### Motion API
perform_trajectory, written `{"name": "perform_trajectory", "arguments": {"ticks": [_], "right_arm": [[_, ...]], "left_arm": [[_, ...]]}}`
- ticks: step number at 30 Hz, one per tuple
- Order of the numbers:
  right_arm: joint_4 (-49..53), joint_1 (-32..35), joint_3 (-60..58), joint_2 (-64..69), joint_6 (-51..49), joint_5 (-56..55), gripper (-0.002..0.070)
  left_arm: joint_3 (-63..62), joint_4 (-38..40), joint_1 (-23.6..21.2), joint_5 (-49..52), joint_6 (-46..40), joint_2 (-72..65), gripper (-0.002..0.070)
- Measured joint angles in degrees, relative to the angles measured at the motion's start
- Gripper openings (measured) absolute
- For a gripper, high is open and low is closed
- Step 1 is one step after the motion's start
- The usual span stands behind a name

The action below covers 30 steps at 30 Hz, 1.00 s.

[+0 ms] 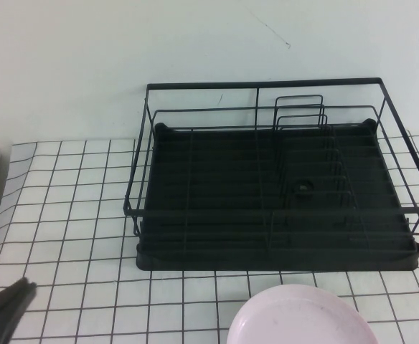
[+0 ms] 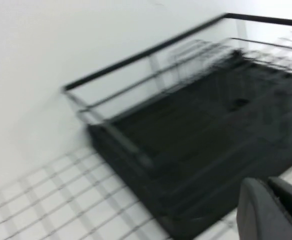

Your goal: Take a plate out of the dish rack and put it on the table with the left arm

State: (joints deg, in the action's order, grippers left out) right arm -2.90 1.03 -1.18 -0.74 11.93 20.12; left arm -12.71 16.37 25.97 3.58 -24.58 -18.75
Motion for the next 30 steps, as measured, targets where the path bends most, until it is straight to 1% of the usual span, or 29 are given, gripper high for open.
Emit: {"name": "perform_trajectory", "arguments": {"ticks": [4,8,11,14,20,26,30], "right_arm": [[0.0,0.0,0.0,0.0,0.0,0.0,-0.0001],[0.0,0.0,0.0,0.0,0.0,0.0,-0.0001],[0.0,0.0,0.0,0.0,0.0,0.0,-0.0001],[0.0,0.0,0.0,0.0,0.0,0.0,-0.0001],[0.0,0.0,0.0,0.0,0.0,0.0,-0.0001],[0.0,0.0,0.0,0.0,0.0,0.0,-0.0001],[0.0,0.0,0.0,0.0,0.0,0.0,-0.0001]], "left_arm": [[5.8,-1.6,-8.9,-1.7,1.9,7.6,-0.0001],[9.0,-2.9,-17.3,-1.7,4.9,15.4,-0.0002],[10.3,-5.3,-21.7,0.0,7.4,18.8,-0.0002],[12.5,-6.4,-23.1,1.0,8.3,19.3,-0.0002],[14.0,-6.4,-23.4,4.0,8.6,19.4,-0.0002],[14.0,-6.3,-23.5,12.8,8.6,19.4,-0.0002],[13.9,-6.0,-23.5,14.4,8.6,19.4,-0.0002]]}}
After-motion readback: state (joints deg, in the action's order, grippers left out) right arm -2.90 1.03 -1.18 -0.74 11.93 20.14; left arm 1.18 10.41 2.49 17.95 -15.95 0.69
